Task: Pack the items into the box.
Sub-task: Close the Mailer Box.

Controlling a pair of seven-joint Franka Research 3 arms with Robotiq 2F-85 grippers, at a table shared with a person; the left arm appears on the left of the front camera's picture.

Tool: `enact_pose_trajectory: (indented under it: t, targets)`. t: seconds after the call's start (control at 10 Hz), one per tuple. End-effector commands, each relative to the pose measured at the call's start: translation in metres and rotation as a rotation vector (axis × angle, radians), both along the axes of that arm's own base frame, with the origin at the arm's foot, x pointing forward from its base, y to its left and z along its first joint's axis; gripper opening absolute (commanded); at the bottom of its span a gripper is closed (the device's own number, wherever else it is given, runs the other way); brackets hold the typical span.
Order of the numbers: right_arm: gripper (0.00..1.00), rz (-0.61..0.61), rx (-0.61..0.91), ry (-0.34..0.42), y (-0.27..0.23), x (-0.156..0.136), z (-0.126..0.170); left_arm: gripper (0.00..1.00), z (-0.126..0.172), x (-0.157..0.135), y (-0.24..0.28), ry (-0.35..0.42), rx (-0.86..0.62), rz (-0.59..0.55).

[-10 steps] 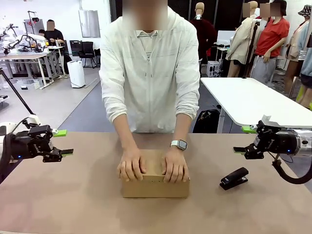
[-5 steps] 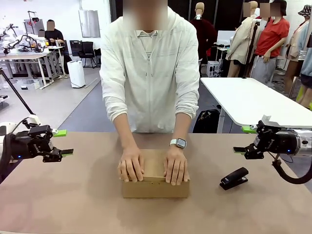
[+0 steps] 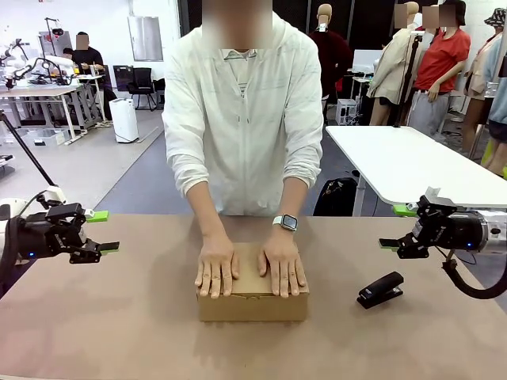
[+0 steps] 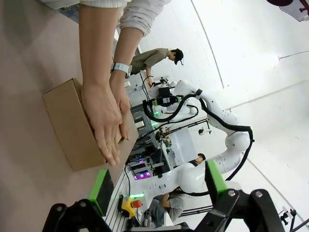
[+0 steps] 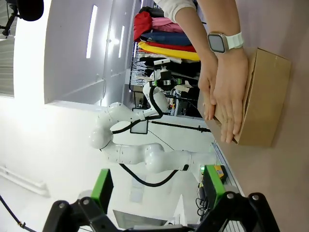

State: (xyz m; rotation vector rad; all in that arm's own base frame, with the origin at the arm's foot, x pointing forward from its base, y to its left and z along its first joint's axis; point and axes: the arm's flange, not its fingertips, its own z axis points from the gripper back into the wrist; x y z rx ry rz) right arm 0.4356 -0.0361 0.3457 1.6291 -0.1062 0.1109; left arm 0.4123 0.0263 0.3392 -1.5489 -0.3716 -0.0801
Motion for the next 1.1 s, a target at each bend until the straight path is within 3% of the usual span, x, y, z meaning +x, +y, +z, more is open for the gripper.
enact_pose_trajectory:
  t: [0.0,1.0]
  targets:
    - [1.00,0.007,0.004,-0.017,0.0004,0.0005,0.0038,1.00,0.0008,-0.0008,0.0012,-0.018,-0.004,0.000]
    - [1.00,0.007,0.004,-0.017,0.0004,0.0005,0.0038,1.00,0.0008,-0.0008,0.0012,-0.018,-0.004,0.000]
